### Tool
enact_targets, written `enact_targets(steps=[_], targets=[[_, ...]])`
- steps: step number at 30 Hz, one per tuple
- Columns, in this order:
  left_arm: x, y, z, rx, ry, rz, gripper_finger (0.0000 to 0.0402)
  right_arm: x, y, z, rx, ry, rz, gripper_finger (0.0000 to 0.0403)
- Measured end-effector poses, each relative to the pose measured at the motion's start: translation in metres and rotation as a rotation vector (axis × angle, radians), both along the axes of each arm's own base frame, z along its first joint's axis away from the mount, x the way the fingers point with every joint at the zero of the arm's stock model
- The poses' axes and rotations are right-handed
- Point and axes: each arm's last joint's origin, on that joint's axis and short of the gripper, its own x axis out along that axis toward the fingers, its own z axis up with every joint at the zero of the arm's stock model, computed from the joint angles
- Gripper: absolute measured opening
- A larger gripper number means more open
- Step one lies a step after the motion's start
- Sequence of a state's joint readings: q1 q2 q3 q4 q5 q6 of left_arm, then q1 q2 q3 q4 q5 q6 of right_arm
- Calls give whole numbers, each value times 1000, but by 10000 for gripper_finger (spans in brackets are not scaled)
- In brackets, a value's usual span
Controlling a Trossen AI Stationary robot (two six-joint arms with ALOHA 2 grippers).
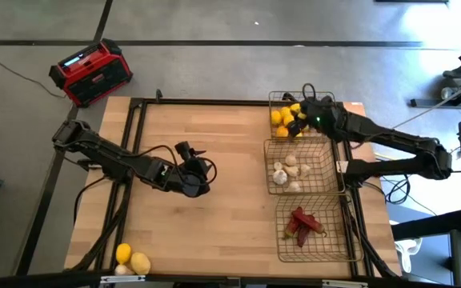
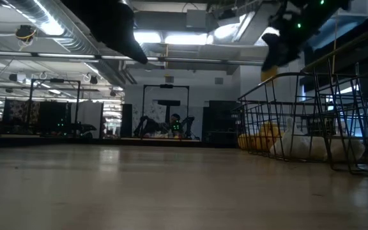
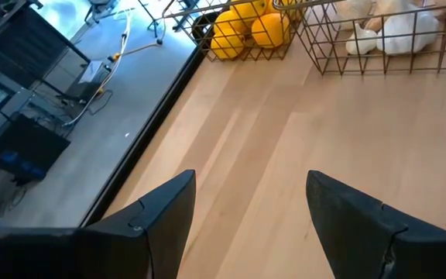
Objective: Sort produce into baskets
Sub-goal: Put the yellow lemon into the top wire basket
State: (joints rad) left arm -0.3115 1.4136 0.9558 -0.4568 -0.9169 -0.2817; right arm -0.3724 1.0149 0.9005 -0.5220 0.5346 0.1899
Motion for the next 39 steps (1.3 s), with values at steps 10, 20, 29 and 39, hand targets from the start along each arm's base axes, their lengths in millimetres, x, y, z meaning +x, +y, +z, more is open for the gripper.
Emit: enact_targets(steps=[10,20,29,39], targets=[[0,2,0,-3,-4,8,241,-18,-49,-30,203,154,-174,154],[0,2,0,-3,-4,9,241,-18,-80,-73,437,308,-235,154],[1,5,0,0,0,19,240,-11,-84,-97,557,399,-214,154],[1,5,0,1,2,18,240,-11,-82,-103,600,454,-190,157]])
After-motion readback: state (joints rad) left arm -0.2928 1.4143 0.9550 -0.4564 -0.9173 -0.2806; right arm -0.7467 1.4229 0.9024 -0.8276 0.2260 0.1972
